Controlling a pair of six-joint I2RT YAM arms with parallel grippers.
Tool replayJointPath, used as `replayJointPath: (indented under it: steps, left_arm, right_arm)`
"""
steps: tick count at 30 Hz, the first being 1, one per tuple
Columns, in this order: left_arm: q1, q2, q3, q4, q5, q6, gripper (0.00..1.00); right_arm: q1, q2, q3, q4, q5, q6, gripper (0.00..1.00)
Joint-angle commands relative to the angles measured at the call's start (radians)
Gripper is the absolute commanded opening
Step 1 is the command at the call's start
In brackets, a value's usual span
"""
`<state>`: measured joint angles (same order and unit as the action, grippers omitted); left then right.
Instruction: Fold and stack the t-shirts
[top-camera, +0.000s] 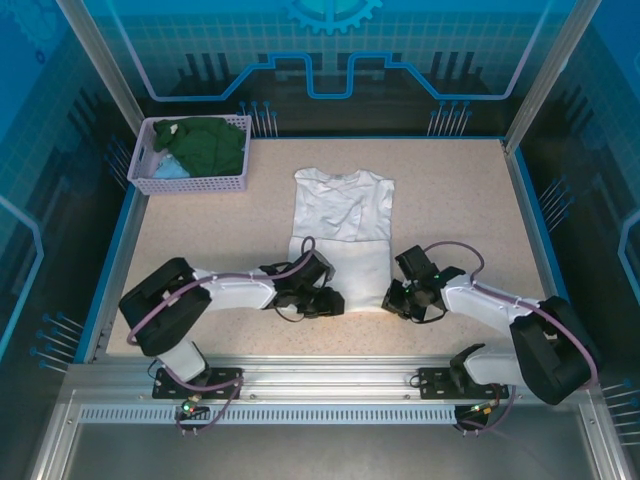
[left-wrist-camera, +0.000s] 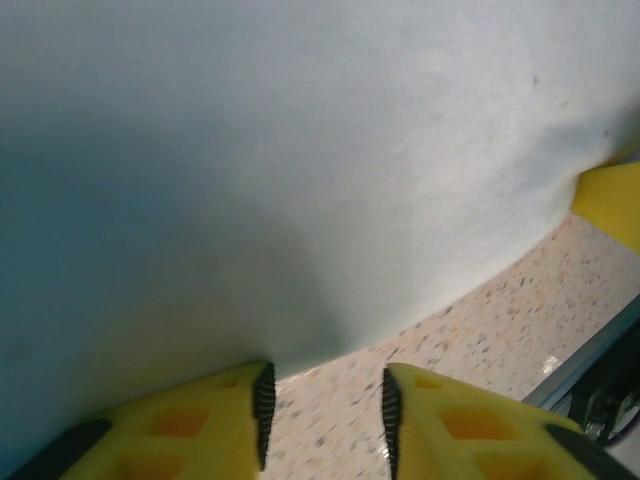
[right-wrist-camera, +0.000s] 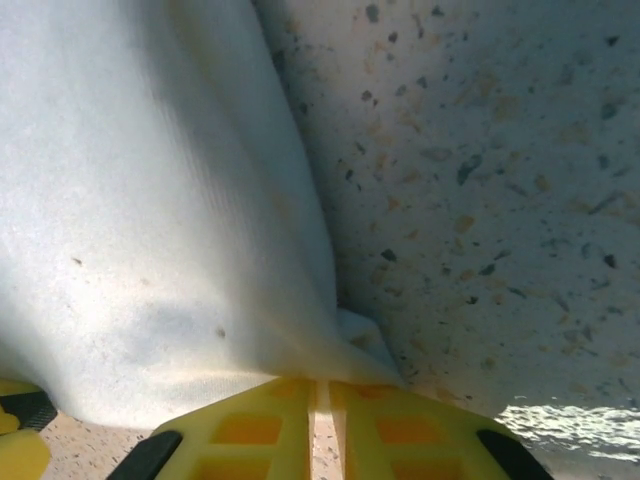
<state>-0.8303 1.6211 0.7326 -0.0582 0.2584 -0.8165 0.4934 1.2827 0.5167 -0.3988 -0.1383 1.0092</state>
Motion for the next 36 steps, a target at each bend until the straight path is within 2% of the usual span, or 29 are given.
replayJointPath:
  steps: [1, 5, 9, 13, 15, 18, 20, 22, 24, 30, 36]
  left_arm:
    - [0.028, -0.055, -0.063, -0.112, -0.077, 0.018, 0.43]
    - [0.060, -0.162, -0.087, -0.150, -0.069, 0.008, 0.58]
    - [0.124, -0.307, -0.062, -0.243, -0.044, 0.031, 0.69]
    - [0.249, -0.398, 0.023, -0.345, -0.057, 0.086, 0.72]
    - [0.293, -0.380, 0.076, -0.358, -0.075, 0.118, 0.67]
    - [0.311, -0.273, 0.170, -0.331, -0.098, 0.162, 0.55]
    - [0.316, -0.159, 0.252, -0.311, -0.077, 0.167, 0.43]
    - [0.316, -0.056, 0.326, -0.293, -0.076, 0.171, 0.37]
    - [0.320, 0.025, 0.381, -0.263, -0.088, 0.179, 0.33]
    - [0.382, 0.238, 0.503, -0.258, -0.116, 0.213, 0.27]
    - [0.460, 0.312, 0.478, -0.219, -0.132, 0.225, 0.26]
  right_arm:
    - [-0.044, 0.055, -0.047, -0.043, 0.063, -0.027, 0.16]
    - [-0.083, 0.021, -0.043, -0.072, 0.038, -0.038, 0.19]
    - [-0.087, -0.138, -0.053, -0.158, 0.063, -0.003, 0.27]
    - [-0.085, -0.327, -0.027, -0.234, 0.121, 0.017, 0.33]
    - [-0.084, -0.349, 0.006, -0.211, 0.136, -0.003, 0.33]
    - [-0.084, -0.227, 0.125, -0.194, 0.144, -0.054, 0.24]
    - [-0.085, -0.076, 0.233, -0.196, 0.140, -0.098, 0.15]
    - [-0.086, 0.064, 0.337, -0.188, 0.124, -0.144, 0.09]
    - [-0.091, 0.202, 0.443, -0.170, 0.120, -0.173, 0.07]
    - [-0.175, 0.536, 0.669, -0.164, 0.031, -0.229, 0.01]
    - [-0.268, 0.659, 0.685, -0.117, -0.067, -0.209, 0.02]
